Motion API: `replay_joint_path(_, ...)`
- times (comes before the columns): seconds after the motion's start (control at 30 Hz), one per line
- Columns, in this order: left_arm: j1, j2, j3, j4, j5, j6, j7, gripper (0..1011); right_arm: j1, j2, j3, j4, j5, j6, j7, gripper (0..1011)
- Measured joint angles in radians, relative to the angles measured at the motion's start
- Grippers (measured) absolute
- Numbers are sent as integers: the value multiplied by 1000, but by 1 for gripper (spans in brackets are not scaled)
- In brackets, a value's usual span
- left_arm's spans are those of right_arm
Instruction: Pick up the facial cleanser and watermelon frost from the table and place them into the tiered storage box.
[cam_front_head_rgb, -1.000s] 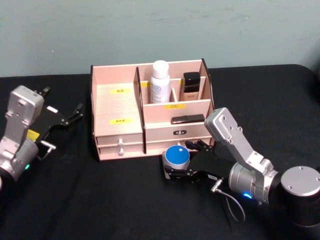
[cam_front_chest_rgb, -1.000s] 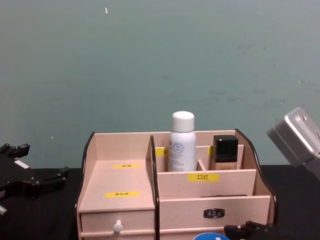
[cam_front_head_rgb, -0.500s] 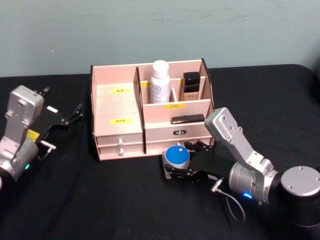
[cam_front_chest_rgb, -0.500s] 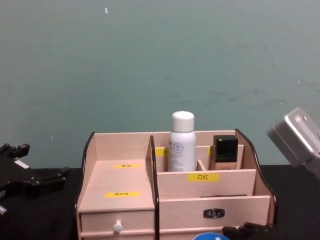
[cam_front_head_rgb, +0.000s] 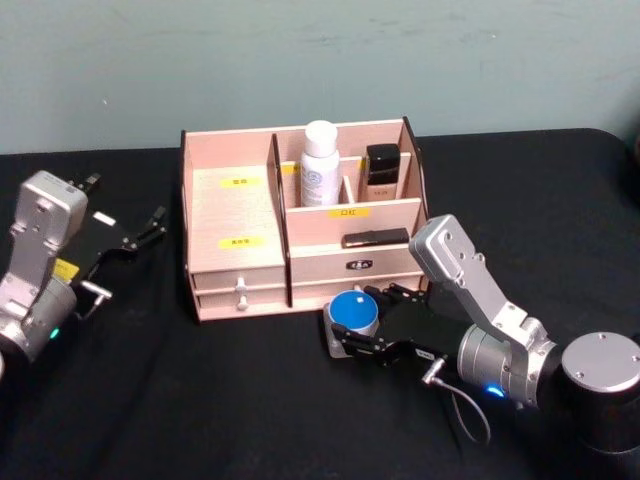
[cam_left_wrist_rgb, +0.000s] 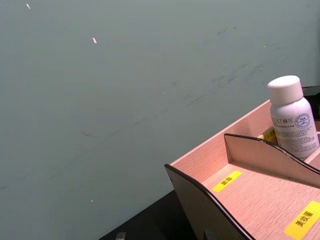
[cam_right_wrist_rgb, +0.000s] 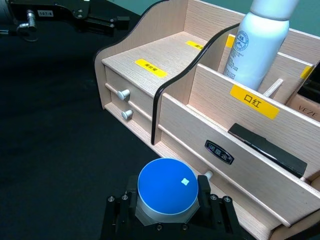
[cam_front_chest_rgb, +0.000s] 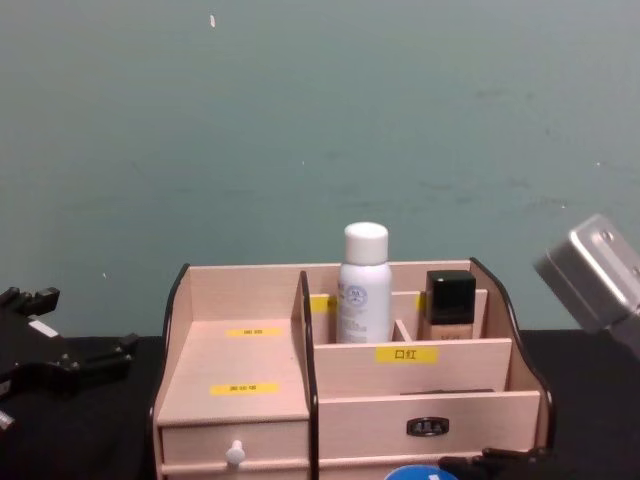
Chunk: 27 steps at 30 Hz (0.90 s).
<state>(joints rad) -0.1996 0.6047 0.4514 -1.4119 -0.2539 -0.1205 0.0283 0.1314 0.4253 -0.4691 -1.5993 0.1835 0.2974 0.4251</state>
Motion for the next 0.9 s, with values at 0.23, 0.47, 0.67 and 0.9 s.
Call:
replay_joint_path(0.23, 0, 0, 0, 0, 0, 0, 0, 1010, 0, 0, 0, 0, 0, 0, 0, 723)
replay_joint_path(0.47, 0, 0, 0, 0, 0, 0, 0, 1010, -2, 1, 2, 2, 5, -9, 4, 722)
replay_joint_path(0.67, 0, 0, 0, 0, 0, 0, 0, 1010, -1, 8, 6, -16, 14, -14, 12, 722)
replay_joint_path(0.9, 0, 0, 0, 0, 0, 0, 0, 1009, 9, 24, 2, -70, 25, 1, 26, 722)
